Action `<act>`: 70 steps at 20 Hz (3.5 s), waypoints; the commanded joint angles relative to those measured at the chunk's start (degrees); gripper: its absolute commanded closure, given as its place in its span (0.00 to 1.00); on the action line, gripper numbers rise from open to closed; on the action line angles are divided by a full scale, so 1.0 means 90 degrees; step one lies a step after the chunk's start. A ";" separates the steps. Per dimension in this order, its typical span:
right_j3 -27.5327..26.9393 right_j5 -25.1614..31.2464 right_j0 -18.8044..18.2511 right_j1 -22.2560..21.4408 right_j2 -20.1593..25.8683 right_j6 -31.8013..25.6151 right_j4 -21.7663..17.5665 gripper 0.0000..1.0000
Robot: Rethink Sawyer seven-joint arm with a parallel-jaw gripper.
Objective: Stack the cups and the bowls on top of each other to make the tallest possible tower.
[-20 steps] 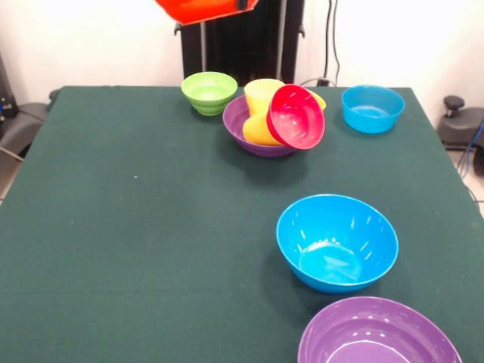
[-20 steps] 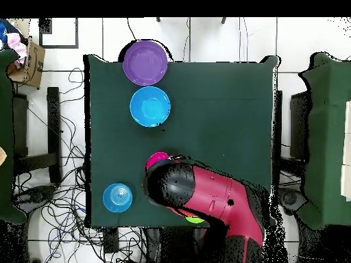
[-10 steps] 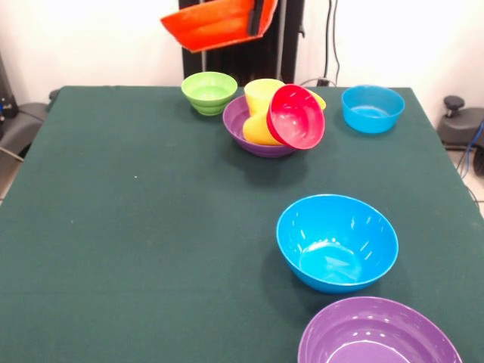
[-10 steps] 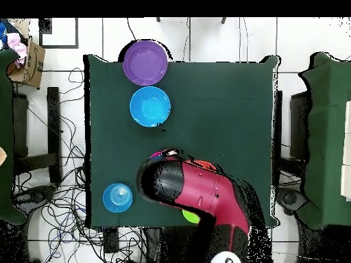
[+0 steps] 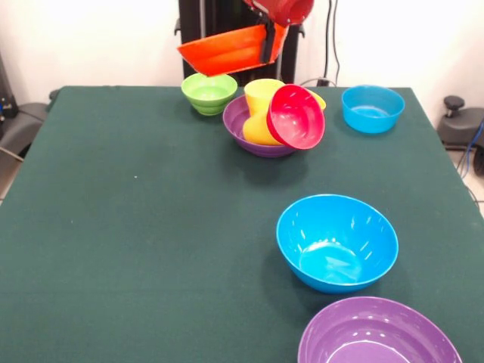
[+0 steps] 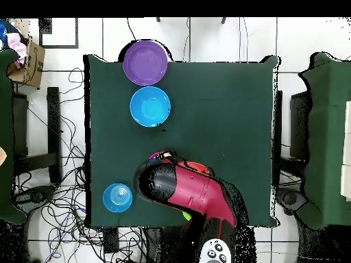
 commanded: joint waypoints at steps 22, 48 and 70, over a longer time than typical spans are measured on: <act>0.0909 -0.0963 0.0648 0.0848 0.0531 0.1331 0.1290 1.00; 0.0596 -0.1405 0.0807 0.1383 0.0364 0.1197 0.1555 1.00; 0.0098 -0.2035 0.0394 0.1918 0.0620 0.0931 0.1440 1.00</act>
